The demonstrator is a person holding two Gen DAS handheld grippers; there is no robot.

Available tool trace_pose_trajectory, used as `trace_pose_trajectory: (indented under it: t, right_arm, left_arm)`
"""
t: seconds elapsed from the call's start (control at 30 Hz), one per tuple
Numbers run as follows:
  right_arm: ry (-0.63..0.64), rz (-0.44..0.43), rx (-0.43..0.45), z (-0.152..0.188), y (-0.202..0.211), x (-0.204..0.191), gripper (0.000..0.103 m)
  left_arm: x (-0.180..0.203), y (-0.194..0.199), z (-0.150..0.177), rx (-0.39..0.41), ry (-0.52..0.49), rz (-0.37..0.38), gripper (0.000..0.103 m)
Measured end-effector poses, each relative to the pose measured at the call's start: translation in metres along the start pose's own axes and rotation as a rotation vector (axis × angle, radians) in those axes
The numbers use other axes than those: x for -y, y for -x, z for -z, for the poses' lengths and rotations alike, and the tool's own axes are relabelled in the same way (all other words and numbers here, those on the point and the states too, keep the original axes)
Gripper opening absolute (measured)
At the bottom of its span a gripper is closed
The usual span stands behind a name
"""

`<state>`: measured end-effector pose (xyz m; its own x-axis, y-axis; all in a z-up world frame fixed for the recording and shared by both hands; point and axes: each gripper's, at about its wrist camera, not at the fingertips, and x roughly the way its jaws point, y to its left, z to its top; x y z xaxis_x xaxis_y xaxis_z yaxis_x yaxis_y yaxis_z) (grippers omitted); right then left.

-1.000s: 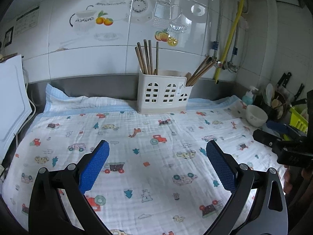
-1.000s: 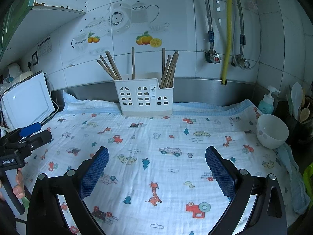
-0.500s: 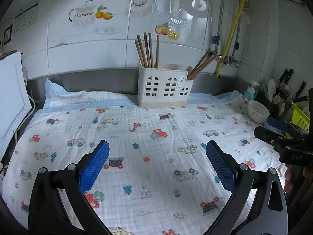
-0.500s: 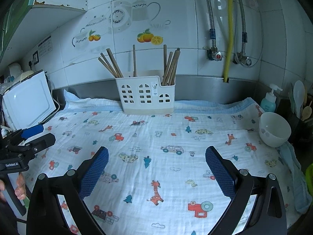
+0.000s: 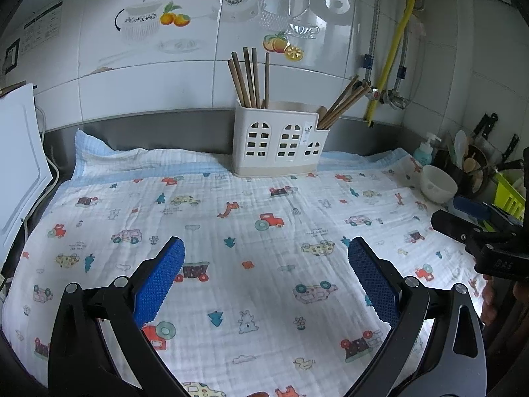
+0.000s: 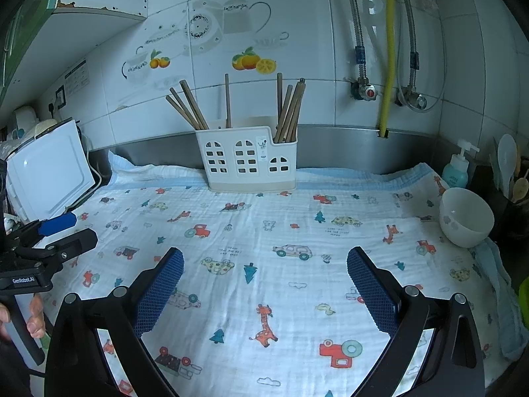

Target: Organize utensils

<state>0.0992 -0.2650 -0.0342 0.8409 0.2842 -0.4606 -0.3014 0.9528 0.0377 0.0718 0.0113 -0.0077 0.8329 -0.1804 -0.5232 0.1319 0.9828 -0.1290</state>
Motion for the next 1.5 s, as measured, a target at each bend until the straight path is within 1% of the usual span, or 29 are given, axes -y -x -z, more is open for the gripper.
trace_pose_trajectory:
  t: [0.53,1.5]
  right_arm:
    - [-0.002,-0.003,-0.002,0.0008,-0.0022,-0.0011,0.096]
    - [-0.005,-0.012,0.007,-0.0005,0.0021,-0.0044,0.096]
  left_arm:
    - [0.0013,-0.0017,0.0018,-0.011,-0.005,-0.004,0.098]
    - [0.0002,0.0009,0.0016,0.000,0.000,0.001,0.098]
